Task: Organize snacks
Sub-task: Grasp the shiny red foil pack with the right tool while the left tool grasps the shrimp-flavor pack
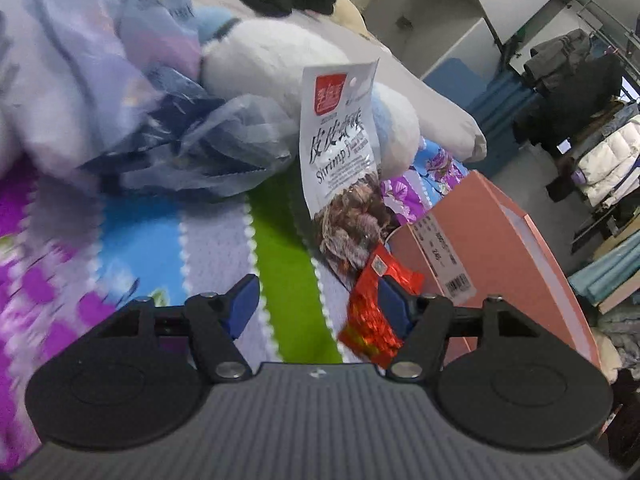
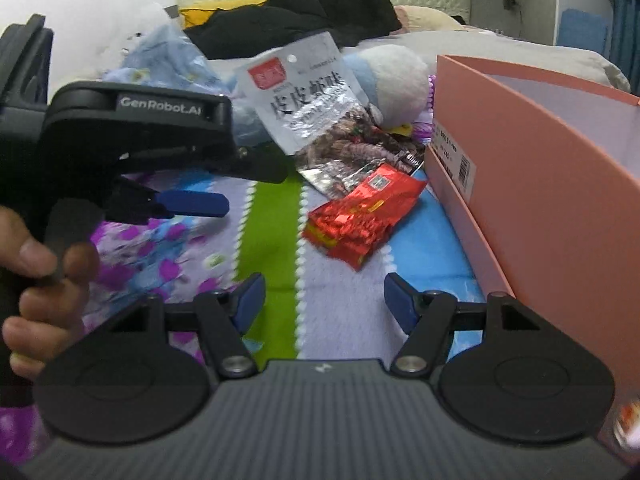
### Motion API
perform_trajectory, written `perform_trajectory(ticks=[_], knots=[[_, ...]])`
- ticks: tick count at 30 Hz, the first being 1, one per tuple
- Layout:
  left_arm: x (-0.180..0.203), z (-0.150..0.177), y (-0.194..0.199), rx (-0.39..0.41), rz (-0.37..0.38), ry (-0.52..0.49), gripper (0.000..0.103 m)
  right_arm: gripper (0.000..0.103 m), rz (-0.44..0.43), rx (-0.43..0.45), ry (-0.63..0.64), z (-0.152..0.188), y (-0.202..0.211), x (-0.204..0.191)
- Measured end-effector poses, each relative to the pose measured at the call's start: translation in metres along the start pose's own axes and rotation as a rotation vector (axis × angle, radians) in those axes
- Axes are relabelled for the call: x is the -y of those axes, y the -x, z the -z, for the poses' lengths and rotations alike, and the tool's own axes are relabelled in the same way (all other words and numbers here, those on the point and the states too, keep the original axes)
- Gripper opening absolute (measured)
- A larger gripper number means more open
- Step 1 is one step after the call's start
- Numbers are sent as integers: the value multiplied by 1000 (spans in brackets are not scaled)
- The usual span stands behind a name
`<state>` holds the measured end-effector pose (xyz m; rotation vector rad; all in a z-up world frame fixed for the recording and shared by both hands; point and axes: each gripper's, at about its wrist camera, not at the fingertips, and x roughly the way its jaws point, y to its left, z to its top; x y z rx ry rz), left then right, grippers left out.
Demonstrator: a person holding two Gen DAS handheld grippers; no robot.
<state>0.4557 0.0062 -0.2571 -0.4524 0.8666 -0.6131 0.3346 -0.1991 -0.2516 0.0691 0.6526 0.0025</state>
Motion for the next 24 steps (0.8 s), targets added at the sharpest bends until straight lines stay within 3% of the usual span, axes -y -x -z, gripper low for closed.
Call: perform_trajectory(ticks=[9,14,17,19,24], knots=[[-3,-27,-50,17,108,-11,66,68,54,19,-14,-16,-34,-3],[1,-34,-75,25,98,-29,64,68,96,26,-19,-23,-45,-2],[5,-38,-84,22,75,-38,50,68,99,23,-3,-24,-48,-2],[6,-38,-87,14,58,-35,34,66,94,20,-1,-24,-46,-2],[14,-35,-87,22,53,-42,18,63,81,10,-21,-26,-39,2]])
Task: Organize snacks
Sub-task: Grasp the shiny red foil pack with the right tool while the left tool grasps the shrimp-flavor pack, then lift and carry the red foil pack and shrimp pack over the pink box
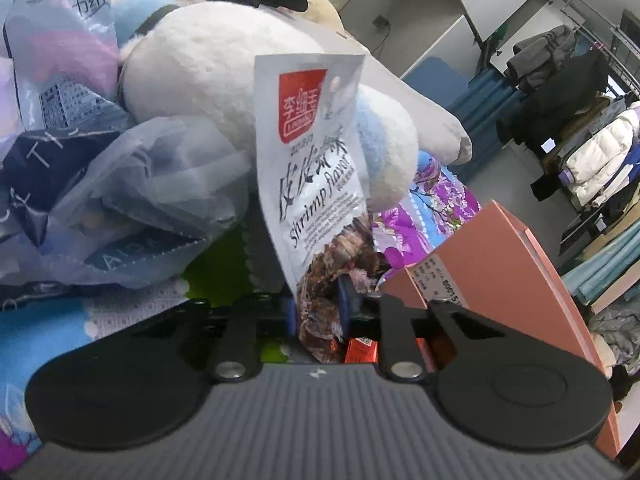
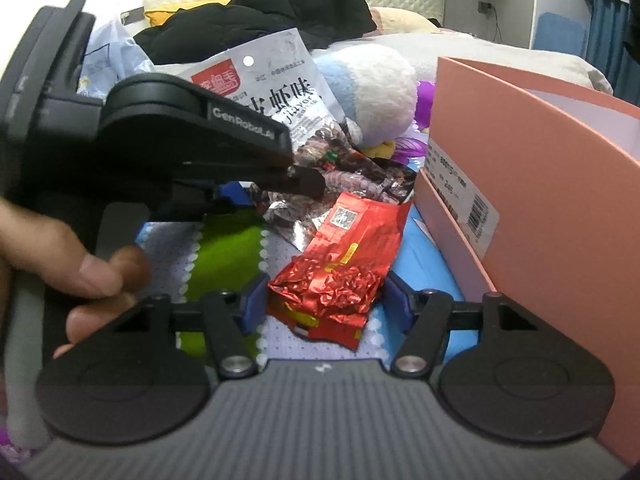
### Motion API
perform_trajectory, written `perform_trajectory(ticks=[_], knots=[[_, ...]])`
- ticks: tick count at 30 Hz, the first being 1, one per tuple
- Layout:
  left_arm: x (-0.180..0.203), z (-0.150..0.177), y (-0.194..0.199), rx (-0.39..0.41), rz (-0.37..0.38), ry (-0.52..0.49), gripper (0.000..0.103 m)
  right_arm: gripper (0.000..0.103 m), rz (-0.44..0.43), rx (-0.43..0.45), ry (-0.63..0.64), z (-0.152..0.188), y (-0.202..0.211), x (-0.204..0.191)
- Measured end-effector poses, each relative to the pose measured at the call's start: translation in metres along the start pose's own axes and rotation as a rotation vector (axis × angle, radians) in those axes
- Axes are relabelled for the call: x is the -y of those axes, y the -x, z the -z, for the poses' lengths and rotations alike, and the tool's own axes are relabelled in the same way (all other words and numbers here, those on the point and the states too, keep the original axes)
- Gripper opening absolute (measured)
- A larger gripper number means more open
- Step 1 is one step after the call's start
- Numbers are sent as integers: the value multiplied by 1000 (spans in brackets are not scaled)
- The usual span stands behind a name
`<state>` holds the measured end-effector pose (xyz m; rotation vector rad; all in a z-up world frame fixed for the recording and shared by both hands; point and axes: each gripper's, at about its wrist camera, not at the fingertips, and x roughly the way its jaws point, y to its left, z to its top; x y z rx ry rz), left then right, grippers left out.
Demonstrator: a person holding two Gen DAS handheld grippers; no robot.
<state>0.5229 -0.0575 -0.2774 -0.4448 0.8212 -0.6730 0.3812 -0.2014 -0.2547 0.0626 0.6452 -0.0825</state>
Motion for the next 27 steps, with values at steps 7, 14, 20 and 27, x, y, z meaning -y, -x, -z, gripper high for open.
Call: perform_trajectory(ticks=[7,14,20,27], knots=[[25,8,27,21,-26,-42,6,63,-18,0,-4,-1,18,4],[36,27,81,29,-71,-22,4,63,-54,-1,8,11,53,7],[48,53,137,45,-129,-1,4,63,-99,-6,15,23,85,5],[79,98,197,42,-189,-15,4,63,-142,-29,43,37,125,9]])
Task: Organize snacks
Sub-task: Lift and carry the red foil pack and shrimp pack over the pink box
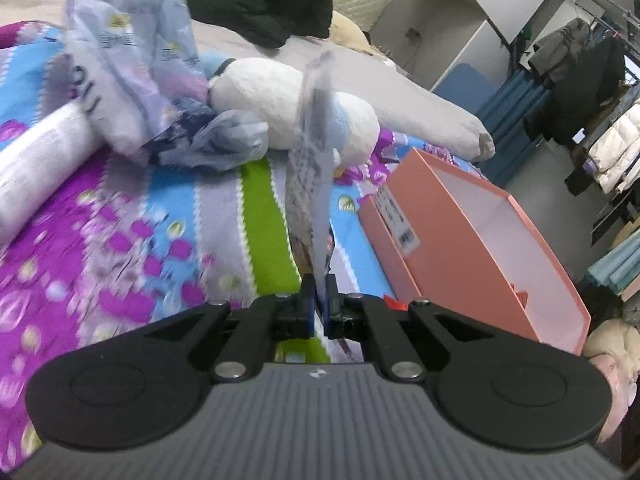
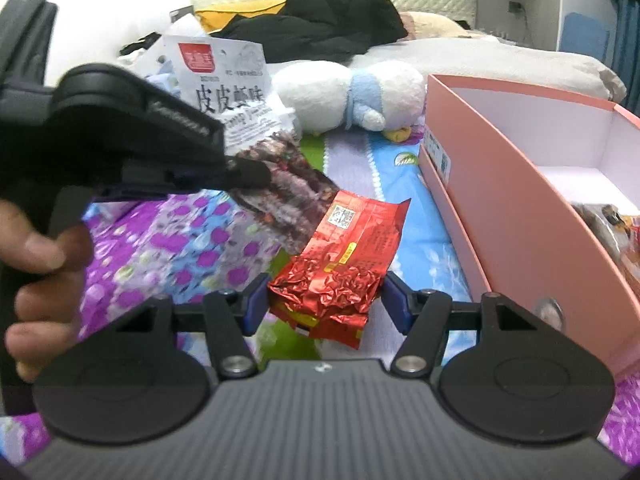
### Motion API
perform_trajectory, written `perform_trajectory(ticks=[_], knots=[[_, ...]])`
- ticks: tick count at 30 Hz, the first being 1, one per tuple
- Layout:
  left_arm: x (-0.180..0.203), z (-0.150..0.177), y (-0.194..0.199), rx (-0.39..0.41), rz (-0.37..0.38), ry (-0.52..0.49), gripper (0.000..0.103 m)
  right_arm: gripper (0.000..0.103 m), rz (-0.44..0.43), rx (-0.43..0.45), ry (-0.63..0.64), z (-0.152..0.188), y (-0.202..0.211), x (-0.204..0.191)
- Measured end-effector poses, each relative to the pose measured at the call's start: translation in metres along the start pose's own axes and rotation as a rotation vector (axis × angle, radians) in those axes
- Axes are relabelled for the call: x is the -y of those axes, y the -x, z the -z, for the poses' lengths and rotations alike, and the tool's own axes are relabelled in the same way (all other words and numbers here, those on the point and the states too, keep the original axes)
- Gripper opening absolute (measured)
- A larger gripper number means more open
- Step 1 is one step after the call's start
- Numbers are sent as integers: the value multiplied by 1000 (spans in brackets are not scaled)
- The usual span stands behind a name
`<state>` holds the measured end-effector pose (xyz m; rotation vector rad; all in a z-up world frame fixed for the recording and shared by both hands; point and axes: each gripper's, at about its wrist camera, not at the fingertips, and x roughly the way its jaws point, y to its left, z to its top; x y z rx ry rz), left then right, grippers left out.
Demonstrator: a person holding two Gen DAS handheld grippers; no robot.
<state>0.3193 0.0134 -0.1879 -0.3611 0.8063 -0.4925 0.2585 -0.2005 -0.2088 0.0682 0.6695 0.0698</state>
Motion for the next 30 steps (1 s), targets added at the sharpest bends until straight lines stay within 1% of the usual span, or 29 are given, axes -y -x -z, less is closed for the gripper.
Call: perform_trajectory(ticks=[5,8,11,14,16,18,21,24,27,30], knots=[[16,31,33,-26,-39,-17,4,63,-34,0,18,13,30,3],[26,52,47,-44,-78,-22,4,63,-46,-12,31,21,45,10],[35,74,63,-41,-99,-9,4,63,-84,-27,2,28,61,25],[44,90,76,-42,-128,-2,4,63,-103,-40,15,34,72,30],[48,97,86,-41,-143,29,4,63,-129,-70,12,36,75,32],[50,100,95,-33,-152,42,4,63,-133,-82,26,39,81,31],[53,102,107,-22,-167,58,4,63,-152,-71,56,42,90,27],[57,104,117,-15,-178,64,4,63,-158,-77,43,43,95,28],[60,103,125,-9,-176,75,4,63,-174,-81,43,41,100,30],[67,103,132,-9,-158,87,4,63,-181,-78,15,36,107,34]])
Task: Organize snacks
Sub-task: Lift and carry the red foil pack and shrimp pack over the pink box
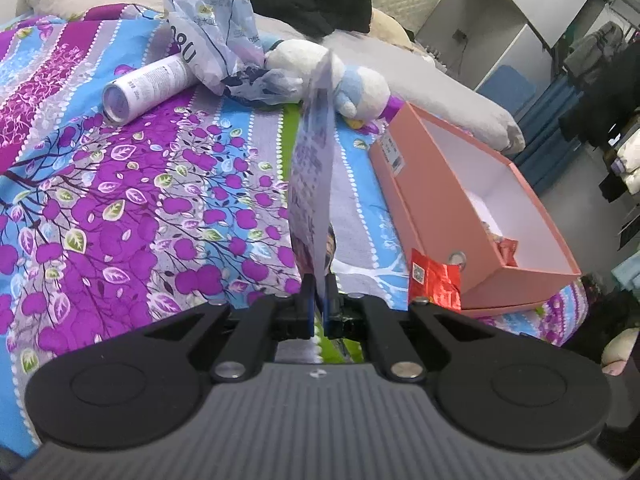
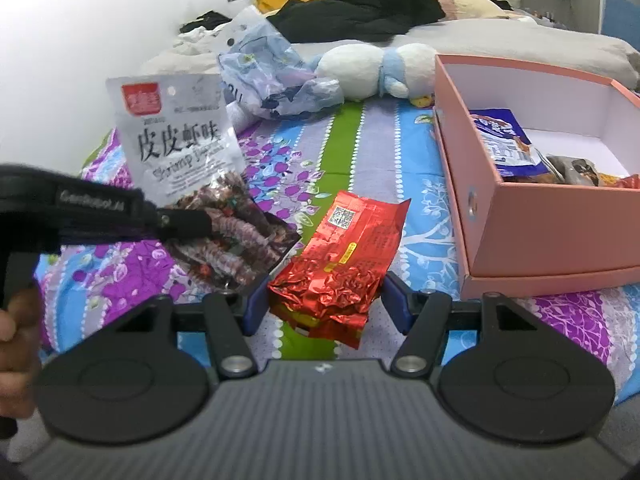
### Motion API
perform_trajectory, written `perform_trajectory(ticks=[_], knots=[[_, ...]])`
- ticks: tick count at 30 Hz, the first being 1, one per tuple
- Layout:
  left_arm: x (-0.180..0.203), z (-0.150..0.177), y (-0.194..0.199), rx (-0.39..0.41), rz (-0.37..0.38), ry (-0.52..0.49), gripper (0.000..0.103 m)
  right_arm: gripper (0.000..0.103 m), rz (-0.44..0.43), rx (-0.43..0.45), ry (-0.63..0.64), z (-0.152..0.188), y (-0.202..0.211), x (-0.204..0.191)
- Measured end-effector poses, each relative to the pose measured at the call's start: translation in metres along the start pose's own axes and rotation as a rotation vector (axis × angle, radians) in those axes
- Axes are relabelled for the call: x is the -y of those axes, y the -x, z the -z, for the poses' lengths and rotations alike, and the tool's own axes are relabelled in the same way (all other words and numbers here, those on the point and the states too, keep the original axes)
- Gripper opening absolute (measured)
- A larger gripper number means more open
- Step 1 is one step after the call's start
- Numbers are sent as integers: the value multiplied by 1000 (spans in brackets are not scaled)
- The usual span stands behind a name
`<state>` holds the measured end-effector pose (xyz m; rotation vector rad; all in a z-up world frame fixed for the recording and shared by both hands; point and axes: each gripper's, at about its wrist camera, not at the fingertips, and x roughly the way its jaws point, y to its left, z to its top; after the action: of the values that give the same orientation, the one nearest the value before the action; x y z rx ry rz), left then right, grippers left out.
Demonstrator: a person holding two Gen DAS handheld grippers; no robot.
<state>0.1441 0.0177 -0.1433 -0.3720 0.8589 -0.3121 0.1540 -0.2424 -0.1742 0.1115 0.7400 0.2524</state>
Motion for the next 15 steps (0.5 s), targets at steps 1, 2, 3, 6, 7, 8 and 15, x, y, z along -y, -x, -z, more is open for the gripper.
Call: perform_trajectory(ticks=[1,2,3,6,7,8,15], knots=[[3,0,3,0,7,-1,4,63,-4,4,-6,-2,3,1],[6,-1,6,3,10,-5,4,63,-6,10,-9,-5,6,1],[10,-2,9,7,10,-11,4,63,-6,17,-9,-7,8,2],[22,-8,18,11,27,-20,4,63,2,48,-11,-18,21,3],[27,-11,22,17,34,-26,4,63,2,60,-14,-23,25,4],[31,-14,24,23,36,-33,4,63,7,68,-16,-28,31,6],[72,-42,33,62,73,-102,4,63,24,147,-12,-58,56,23]])
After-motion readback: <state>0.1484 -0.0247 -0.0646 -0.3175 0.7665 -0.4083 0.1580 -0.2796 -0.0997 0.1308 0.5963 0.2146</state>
